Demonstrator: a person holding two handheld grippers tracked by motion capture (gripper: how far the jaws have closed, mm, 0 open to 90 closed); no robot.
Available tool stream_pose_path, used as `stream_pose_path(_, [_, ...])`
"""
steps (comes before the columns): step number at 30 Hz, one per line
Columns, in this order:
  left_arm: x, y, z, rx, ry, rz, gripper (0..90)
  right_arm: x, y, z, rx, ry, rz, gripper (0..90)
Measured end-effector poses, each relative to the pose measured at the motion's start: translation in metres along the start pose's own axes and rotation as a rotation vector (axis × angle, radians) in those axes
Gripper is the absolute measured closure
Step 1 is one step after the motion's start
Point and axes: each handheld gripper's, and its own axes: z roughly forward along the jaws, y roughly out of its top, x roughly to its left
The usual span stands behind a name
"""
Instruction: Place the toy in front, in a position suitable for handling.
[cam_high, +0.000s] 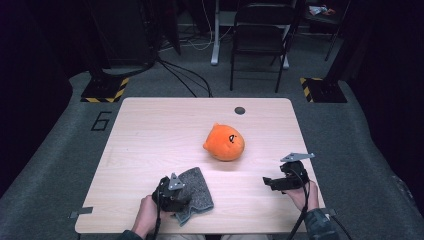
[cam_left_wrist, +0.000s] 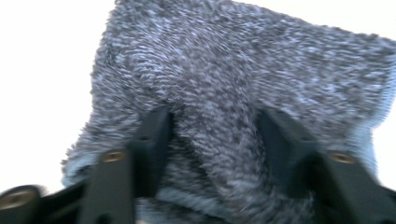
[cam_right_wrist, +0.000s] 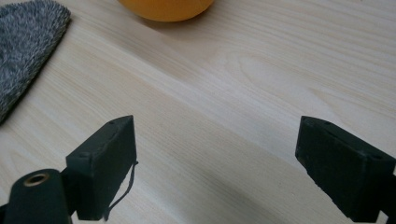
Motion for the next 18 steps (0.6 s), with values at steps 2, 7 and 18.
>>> stream_pose_path(2, [0.0,-0.001,-0.001,-0.014,0.008,0.002,56.7,0.0,0.0,0.001,0.005,0.003,-0.001,12.8])
stream_pose_path(7, [0.0,-0.001,-0.002,-0.029,0.01,0.016,73.7,-0.003,-0.001,0.001,0.016,0.001,-0.011,13.3])
stream_pose_path(18, [-0.01,0.018,-0.014,-0.139,-0.091,0.018,76.8,-0.012,0.001,-0.006,-0.014,-0.015,0.014,13.4])
